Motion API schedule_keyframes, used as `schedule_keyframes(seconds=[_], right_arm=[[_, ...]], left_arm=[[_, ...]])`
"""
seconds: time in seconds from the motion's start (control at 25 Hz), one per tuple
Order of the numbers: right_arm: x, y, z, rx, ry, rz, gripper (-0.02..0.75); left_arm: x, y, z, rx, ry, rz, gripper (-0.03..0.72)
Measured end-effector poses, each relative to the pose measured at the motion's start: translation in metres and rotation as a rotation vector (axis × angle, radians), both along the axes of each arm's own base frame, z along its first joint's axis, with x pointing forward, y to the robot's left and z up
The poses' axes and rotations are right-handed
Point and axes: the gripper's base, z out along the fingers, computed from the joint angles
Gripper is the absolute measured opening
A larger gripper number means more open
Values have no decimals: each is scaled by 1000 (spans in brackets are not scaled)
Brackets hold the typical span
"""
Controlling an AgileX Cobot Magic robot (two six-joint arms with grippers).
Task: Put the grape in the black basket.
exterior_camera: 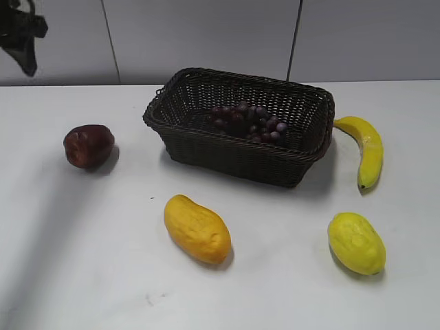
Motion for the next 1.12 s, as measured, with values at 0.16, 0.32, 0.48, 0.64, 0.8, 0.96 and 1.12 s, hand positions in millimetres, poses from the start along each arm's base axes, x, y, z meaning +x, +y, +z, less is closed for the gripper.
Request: schedule_keyframes(seconds=[0.16, 0.32, 0.48, 0.64, 0.8, 0.96, 1.12], right_arm=[[0, 0, 0, 0, 0, 0, 590], [0, 0, 0, 0, 0, 0, 590], [0, 0, 0, 0, 0, 0, 590], [0, 0, 0, 0, 0, 0, 590], [0, 0, 0, 0, 0, 0, 590], [0, 0, 0, 0, 0, 0, 590], [0, 0, 0, 0, 0, 0, 590]], left_arm=[[-41, 9, -13, 12, 97, 12, 588], [-87, 14, -27, 24, 193, 11, 587], [-135, 19, -40, 32, 265, 10, 584], [-187, 24, -41, 32, 269, 11, 561], [-233, 28, -39, 20, 166, 10, 538], [-269, 31, -40, 1, 0, 9, 524], [-298, 34, -41, -14, -127, 9, 522]])
